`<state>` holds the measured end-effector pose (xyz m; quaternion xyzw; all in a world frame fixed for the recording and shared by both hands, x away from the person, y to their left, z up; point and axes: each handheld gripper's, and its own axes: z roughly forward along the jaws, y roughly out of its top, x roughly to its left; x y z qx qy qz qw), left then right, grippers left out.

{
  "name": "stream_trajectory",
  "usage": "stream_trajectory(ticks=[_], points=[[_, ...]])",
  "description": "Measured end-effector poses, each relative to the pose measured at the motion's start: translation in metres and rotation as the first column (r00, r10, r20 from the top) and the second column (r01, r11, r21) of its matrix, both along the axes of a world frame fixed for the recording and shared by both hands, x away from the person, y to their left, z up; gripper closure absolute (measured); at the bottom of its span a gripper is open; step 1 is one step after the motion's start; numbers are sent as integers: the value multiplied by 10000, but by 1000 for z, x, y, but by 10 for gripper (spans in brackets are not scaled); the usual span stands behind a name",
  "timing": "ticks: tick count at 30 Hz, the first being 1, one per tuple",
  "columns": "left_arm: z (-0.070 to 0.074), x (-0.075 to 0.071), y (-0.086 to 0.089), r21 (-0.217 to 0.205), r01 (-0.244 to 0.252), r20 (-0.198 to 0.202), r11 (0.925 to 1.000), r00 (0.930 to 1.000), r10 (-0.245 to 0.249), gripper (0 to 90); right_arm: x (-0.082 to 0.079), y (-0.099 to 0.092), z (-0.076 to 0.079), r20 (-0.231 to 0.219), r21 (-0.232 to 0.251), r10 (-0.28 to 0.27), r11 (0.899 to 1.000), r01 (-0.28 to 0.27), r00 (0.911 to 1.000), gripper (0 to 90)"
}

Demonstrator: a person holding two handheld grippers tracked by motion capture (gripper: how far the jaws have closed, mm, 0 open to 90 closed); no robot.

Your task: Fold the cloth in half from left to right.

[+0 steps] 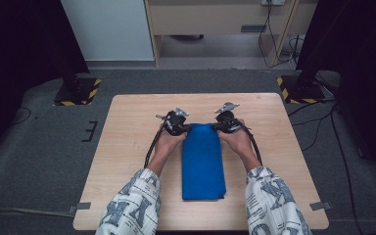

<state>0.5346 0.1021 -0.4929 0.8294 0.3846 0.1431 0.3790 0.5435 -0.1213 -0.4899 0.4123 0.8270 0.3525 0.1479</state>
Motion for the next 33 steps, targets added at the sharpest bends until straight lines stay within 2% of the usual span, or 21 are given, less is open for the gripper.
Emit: stream_trajectory(ticks=[20, 33], points=[[14, -4, -1, -198, -2, 319, 9998, 9995, 9, 862, -6, -4, 15, 259, 159, 8, 9999, -12, 9997, 872], [31, -4, -4, -198, 82, 599, 9998, 9982, -70, 862, -6, -9, 29, 515, 251, -72, 9997, 59, 9986, 871]])
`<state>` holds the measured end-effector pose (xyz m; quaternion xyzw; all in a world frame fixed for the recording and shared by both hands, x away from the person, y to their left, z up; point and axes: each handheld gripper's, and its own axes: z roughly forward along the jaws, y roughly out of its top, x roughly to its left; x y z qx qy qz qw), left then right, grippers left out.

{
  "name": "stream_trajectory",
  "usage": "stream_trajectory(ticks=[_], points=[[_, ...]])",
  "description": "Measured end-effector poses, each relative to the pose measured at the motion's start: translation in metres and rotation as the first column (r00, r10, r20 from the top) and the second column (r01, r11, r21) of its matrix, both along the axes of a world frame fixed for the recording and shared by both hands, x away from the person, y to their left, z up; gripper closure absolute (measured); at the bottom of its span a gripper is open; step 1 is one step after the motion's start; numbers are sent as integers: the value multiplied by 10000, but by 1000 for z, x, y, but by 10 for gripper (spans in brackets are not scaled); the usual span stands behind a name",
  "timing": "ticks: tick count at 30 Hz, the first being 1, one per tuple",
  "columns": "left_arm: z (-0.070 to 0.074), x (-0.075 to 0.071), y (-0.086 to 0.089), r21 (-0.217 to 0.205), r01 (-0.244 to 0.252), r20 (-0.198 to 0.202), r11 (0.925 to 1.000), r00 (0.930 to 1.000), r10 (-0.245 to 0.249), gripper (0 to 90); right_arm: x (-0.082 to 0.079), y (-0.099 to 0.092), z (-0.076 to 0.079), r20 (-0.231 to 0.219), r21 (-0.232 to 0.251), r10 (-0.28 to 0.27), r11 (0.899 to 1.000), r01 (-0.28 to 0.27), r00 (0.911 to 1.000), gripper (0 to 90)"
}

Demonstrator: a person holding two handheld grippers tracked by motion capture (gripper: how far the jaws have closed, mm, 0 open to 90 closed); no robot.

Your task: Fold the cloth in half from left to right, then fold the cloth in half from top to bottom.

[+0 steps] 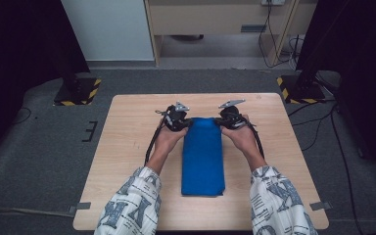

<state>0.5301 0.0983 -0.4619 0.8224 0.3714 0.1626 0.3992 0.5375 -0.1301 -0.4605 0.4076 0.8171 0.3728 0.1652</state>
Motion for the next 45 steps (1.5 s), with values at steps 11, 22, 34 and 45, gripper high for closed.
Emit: stream_trajectory(ticks=[11, 22, 34, 45], points=[[9, 0, 4, -138, -76, 161, 9999, 9998, 78, 862, 2, 2, 12, 189, -26, 65, 10000, -65, 9998, 871], [17, -1, 7, -218, -106, 249, 9997, 9996, 111, 862, 1, 4, 20, 367, 134, 90, 9999, -95, 9993, 871], [26, 0, 2, -225, -5, 381, 9997, 9993, 14, 862, 0, -1, 28, 502, 156, 50, 9999, -57, 9987, 871], [32, 2, 3, -328, 11, 501, 9995, 9987, 5, 862, 0, -3, 35, 628, 217, -49, 9998, 35, 9980, 870]])
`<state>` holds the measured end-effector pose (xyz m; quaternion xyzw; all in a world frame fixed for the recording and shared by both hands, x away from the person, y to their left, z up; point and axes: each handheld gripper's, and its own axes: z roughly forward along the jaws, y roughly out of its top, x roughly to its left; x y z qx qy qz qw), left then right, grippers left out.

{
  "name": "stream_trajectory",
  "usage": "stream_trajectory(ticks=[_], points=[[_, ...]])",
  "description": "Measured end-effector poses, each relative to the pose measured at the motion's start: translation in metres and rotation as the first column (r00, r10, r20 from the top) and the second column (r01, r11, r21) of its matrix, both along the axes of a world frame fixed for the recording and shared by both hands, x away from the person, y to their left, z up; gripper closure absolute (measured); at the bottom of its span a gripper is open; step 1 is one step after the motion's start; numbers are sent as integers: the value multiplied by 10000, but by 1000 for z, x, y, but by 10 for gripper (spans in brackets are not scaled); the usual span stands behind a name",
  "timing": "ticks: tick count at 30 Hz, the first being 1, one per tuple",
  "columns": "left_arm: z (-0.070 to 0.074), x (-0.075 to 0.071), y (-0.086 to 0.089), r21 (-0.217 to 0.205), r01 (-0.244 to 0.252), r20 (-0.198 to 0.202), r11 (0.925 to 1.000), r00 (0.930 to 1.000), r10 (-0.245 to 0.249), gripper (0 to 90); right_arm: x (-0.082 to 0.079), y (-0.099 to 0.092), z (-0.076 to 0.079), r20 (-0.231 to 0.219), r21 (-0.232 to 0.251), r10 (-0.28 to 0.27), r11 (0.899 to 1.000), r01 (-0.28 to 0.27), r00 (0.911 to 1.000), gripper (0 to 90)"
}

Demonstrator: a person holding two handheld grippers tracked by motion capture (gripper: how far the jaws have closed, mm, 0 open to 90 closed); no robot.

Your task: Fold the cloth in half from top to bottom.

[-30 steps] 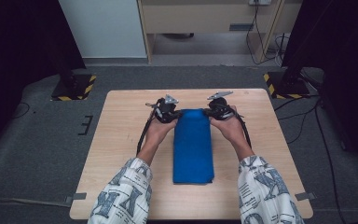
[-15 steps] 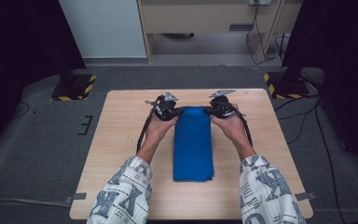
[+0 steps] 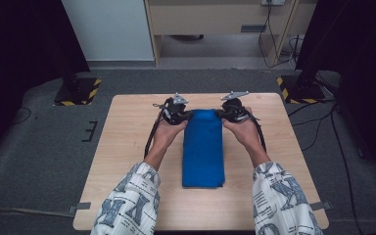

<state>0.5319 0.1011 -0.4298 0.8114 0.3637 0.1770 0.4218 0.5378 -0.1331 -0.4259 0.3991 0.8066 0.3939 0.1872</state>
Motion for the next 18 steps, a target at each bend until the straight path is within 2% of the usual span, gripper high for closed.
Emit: stream_trajectory(ticks=[5, 9, 14, 18], points=[[1, 2, 1, 28, 25, 22, 10000, 10000, -25, 862, 2, 1, 4, 83, 40, 7, 10000, -7, 10000, 870], [5, 3, 2, -151, 151, 115, 9998, 9998, -149, 862, 2, 0, 5, 103, 54, -23, 10000, 23, 9999, 870], [8, 5, 1, -76, 80, 155, 9999, 9998, -79, 862, 3, -1, 9, 191, 168, -71, 9998, 67, 9998, 870], [10, 6, 1, -155, 241, 363, 9996, 9991, -235, 861, 4, -2, 12, 275, 217, -89, 9997, 83, 9996, 870]])
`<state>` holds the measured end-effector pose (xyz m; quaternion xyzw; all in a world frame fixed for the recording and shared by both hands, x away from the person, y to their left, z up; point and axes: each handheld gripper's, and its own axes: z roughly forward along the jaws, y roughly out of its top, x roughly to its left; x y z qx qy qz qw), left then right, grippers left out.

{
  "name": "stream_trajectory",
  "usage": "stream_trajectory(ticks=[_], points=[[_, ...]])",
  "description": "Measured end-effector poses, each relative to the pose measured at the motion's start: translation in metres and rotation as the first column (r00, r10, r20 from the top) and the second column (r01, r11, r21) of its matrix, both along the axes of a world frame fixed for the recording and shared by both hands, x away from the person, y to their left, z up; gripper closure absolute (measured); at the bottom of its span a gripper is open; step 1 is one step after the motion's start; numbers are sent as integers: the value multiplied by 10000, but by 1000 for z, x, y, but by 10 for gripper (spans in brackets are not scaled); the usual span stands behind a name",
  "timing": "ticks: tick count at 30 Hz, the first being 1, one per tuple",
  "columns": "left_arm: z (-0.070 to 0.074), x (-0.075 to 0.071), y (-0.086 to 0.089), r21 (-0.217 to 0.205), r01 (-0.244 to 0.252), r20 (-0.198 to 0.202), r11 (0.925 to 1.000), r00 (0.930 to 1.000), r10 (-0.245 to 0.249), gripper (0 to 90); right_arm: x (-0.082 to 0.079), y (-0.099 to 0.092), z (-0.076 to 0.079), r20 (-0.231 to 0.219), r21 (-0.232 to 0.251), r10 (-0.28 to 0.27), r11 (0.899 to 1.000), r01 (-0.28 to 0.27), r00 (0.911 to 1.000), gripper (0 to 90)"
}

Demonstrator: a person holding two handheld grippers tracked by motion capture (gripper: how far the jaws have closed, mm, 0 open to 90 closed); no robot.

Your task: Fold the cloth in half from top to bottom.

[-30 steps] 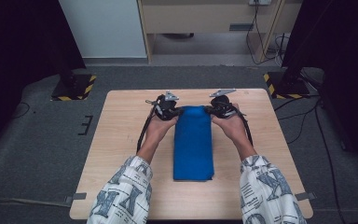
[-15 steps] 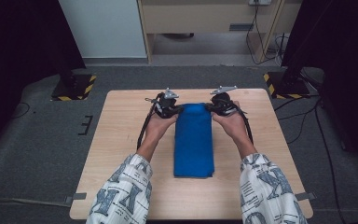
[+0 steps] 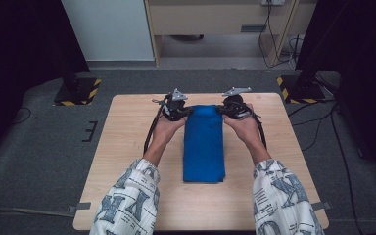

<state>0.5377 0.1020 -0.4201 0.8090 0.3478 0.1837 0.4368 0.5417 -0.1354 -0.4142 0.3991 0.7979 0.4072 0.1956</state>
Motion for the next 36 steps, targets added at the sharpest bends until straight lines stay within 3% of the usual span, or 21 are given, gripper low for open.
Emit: stream_trajectory(ticks=[12, 36], points=[[4, -5, -3, 103, 112, 60, 9999, 9999, -112, 861, -6, -5, 0, 129, 25, 95, 10000, -96, 9999, 869], [11, -32, 2, 104, 357, 324, 9993, 9988, -360, 859, -32, -5, 5, 404, 74, 426, 9990, -430, 9983, 869]])
